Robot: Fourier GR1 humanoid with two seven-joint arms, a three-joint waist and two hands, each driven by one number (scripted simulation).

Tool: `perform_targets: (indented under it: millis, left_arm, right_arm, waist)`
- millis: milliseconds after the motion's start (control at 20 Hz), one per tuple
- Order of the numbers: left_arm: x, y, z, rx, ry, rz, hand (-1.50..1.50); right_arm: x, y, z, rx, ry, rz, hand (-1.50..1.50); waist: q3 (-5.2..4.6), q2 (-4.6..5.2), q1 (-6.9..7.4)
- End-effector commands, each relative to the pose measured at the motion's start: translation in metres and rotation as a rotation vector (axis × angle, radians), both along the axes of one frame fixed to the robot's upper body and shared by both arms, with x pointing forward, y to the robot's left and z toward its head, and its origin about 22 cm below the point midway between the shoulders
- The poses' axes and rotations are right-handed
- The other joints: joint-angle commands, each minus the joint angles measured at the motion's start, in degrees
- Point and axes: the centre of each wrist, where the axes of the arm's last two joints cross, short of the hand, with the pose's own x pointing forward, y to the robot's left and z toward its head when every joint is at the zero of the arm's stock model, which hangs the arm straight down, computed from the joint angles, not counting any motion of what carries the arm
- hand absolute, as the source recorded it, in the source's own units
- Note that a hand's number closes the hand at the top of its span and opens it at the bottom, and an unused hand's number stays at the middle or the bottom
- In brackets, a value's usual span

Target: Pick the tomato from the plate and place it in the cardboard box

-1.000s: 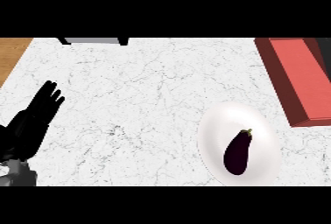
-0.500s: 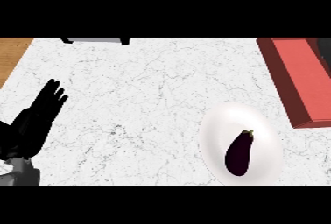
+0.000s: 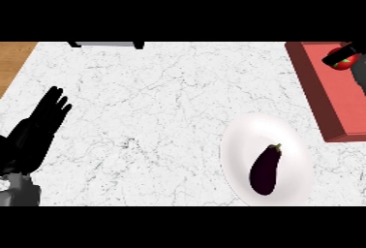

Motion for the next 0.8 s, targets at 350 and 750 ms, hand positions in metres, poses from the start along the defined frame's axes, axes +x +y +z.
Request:
perform_targets:
  millis: [350, 750]
  left_arm:
    - [-0.016, 0.014, -0.009, -0.009, 0.014, 0.014, 0.0]
    - [-0.017, 0.005, -0.004, -0.003, 0.015, 0.038, 0.0]
  right_arm:
    - [-0.011, -0.016, -0.012, 0.098, -0.407, 0.005, -1.5]
    - [-0.02, -0.035, 0.014, 0.218, -0.747, -0.114, -1.5]
  waist:
    - [0.06, -0.36, -0.34]
    - [-0.02, -0.97, -1.62]
